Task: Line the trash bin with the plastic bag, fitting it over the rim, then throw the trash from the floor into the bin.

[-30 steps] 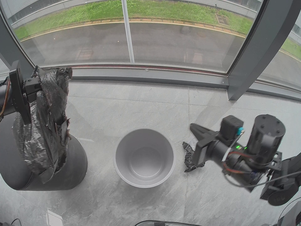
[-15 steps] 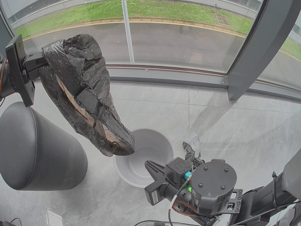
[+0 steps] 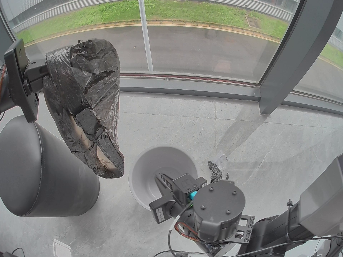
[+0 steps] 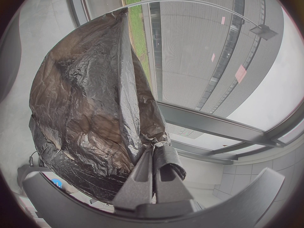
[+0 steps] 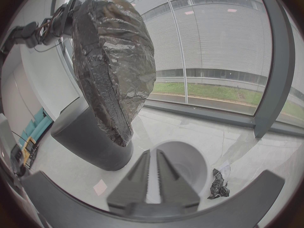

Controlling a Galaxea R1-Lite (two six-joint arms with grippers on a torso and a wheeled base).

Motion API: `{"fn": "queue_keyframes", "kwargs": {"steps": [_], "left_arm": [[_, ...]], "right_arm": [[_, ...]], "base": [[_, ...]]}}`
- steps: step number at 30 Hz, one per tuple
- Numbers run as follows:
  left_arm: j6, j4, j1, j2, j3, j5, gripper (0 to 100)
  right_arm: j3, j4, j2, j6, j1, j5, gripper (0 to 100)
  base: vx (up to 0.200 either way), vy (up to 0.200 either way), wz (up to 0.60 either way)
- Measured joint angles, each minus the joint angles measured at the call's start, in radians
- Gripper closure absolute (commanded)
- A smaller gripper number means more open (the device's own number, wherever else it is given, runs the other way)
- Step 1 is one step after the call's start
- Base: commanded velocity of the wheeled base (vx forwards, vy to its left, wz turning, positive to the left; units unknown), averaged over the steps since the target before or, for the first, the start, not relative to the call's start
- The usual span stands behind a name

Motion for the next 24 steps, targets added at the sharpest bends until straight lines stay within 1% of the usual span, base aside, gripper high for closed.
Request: {"fn": "queue_keyframes", "kwargs": {"steps": [3,17,24], "left_arm": [[-0.003,0.000,0.000,-0.012,0.000,0.000,100],[-0.008,0.001,0.000,-0.049,0.005,0.000,100],[-0.018,0.001,-0.002,-0.063,0.017,0.000,100]], "right_arm": [[-0.033,-0.012,0.039,-0.031,0.008,-0.015,0],[-0.077,-0.018,0.109,-0.036,0.020,-0.017,0],[-0.157,-0.013,0.146,-0.054,0.003,-0.012,0]], "base": [[0.000,0.000,0.00],[0.000,0.000,0.00],[0.000,0.000,0.00]]}}
